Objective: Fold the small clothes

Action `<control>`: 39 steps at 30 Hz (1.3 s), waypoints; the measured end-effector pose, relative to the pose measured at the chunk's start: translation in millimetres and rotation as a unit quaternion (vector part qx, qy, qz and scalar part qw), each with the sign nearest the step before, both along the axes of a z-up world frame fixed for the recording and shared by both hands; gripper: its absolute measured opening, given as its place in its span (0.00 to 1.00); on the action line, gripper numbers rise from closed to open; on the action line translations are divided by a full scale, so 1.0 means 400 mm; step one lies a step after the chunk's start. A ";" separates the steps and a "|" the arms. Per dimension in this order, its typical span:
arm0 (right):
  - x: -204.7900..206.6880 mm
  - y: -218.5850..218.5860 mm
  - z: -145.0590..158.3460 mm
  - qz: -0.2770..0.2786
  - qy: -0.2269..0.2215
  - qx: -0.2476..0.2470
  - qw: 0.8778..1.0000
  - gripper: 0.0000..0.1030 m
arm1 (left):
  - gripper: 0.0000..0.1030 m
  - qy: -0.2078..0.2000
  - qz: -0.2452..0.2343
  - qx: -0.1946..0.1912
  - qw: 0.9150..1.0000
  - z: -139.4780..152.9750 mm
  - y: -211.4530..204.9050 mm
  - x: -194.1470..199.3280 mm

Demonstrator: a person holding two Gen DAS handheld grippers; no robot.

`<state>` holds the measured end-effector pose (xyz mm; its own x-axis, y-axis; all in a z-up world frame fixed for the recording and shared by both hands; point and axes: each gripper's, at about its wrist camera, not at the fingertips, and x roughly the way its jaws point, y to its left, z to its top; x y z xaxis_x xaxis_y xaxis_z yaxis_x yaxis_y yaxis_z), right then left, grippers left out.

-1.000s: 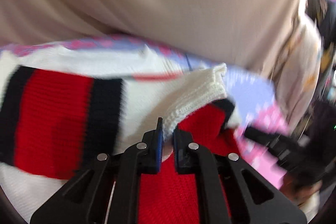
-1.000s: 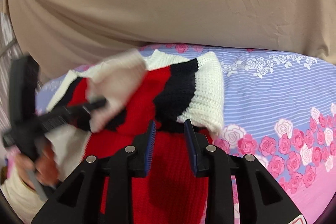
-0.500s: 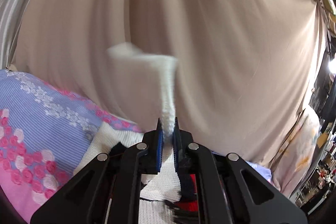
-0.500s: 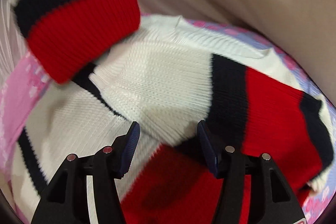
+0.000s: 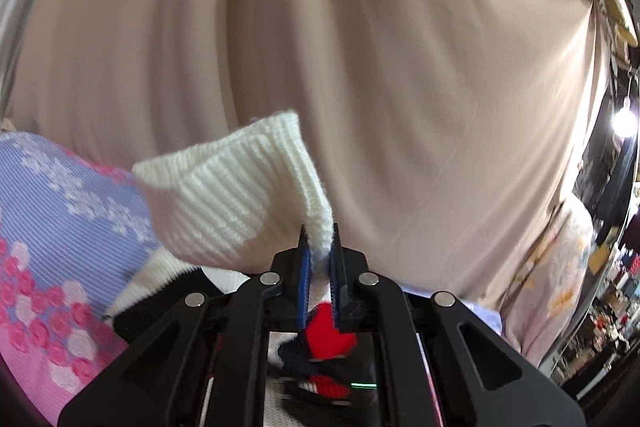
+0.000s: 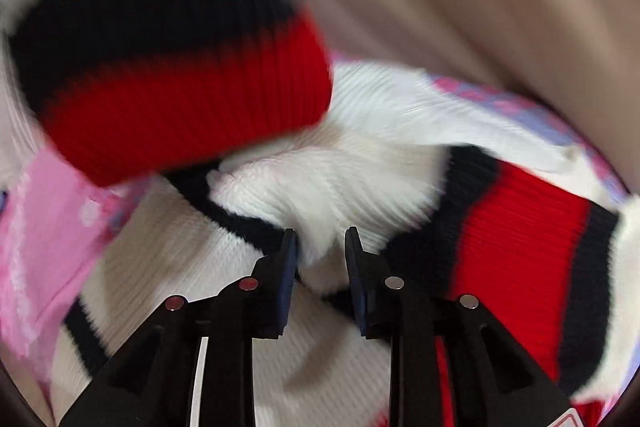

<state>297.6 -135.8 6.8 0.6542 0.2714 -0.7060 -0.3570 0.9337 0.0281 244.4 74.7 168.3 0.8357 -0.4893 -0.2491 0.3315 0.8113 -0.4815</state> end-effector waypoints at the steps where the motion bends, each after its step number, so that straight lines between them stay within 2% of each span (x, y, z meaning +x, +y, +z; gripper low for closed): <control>1: -0.016 -0.059 0.006 -0.031 -0.005 0.002 1.000 0.23 | 0.07 0.005 -0.008 0.006 1.000 -0.004 -0.019 0.004; 4: -0.043 -0.299 -0.032 -0.157 0.023 -0.004 0.987 0.22 | 0.07 0.016 -0.032 0.024 0.999 -0.029 -0.079 0.010; 5: -0.052 -0.401 -0.057 -0.218 0.035 -0.020 0.975 0.16 | 0.07 0.019 -0.039 0.029 0.999 -0.034 -0.096 0.010; 6: -0.067 -0.468 -0.065 -0.233 0.036 0.004 0.972 0.14 | 0.07 0.022 -0.046 0.034 0.998 -0.039 -0.113 0.010; 8: -0.102 -0.579 -0.052 -0.260 0.047 0.086 0.961 0.01 | 0.07 0.028 -0.059 0.043 0.997 -0.048 -0.143 0.010; 9: -0.119 -0.606 -0.028 -0.265 0.046 0.114 0.956 0.02 | 0.07 0.028 -0.060 0.048 0.997 -0.052 -0.155 0.009; 11: -0.137 -0.590 0.021 -0.253 0.022 0.119 0.960 0.18 | 0.07 0.026 -0.056 0.053 0.997 -0.055 -0.165 0.006; 13: -0.127 -0.541 0.063 -0.219 0.011 0.129 0.967 0.20 | 0.07 0.022 -0.052 0.046 0.997 -0.047 -0.157 0.002; 15: -0.094 -0.466 0.085 -0.167 0.021 0.149 0.974 0.20 | 0.07 0.013 -0.039 0.043 0.998 -0.037 -0.140 -0.006; 17: -0.062 -0.355 0.091 -0.131 0.027 0.132 0.982 0.20 | 0.07 0.003 -0.027 0.038 0.999 -0.027 -0.114 -0.014; 19: 0.000 -0.257 0.064 -0.099 0.044 0.107 0.988 0.21 | 0.07 -0.003 -0.022 0.031 0.999 -0.017 -0.092 -0.020; 22: 0.118 -0.128 -0.029 -0.086 0.095 0.078 0.989 0.22 | 0.07 -0.006 -0.022 0.027 0.999 -0.012 -0.084 -0.022; 24: 0.128 -0.093 -0.033 -0.090 0.055 0.044 0.993 0.21 | 0.07 -0.004 -0.027 0.028 0.999 -0.015 -0.090 -0.020; 25: 0.133 -0.079 -0.023 -0.095 0.055 0.030 0.994 0.21 | 0.07 -0.002 -0.030 0.029 0.999 -0.016 -0.094 -0.018; 26: 0.127 -0.080 -0.012 -0.102 0.056 0.032 0.993 0.22 | 0.07 0.001 -0.034 0.030 0.999 -0.022 -0.100 -0.015; 28: 0.086 -0.107 0.024 -0.103 0.054 0.070 0.991 0.23 | 0.07 0.008 -0.043 0.033 0.998 -0.033 -0.120 -0.009; 31: 0.014 -0.197 0.067 -0.124 0.025 0.072 0.989 0.38 | 0.10 0.036 -0.072 0.059 0.995 -0.087 -0.201 0.021; 32: -0.016 -0.225 0.069 -0.134 0.019 0.066 0.989 0.41 | 0.19 0.050 -0.085 0.068 0.993 -0.117 -0.232 0.036; 33: -0.063 -0.271 0.066 -0.152 0.015 0.054 0.987 0.41 | 0.37 0.074 -0.103 0.073 0.989 -0.161 -0.268 0.059; 35: -0.100 -0.333 0.057 -0.180 0.024 0.053 0.982 0.42 | 0.54 0.122 -0.115 0.068 0.984 -0.231 -0.301 0.092; 37: -0.160 -0.398 0.047 -0.197 0.037 0.070 0.977 0.43 | 0.54 0.161 -0.103 0.058 0.980 -0.282 -0.297 0.109; 39: -0.223 -0.446 0.050 -0.201 0.040 0.094 0.974 0.44 | 0.58 0.185 -0.083 0.036 0.979 -0.299 -0.247 0.109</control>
<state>208.5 -314.4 26.7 0.6791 0.1345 -0.7216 0.0470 0.9731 0.2255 288.1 -24.1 48.9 0.5932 -0.5799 -0.5584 0.2755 0.7980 -0.5361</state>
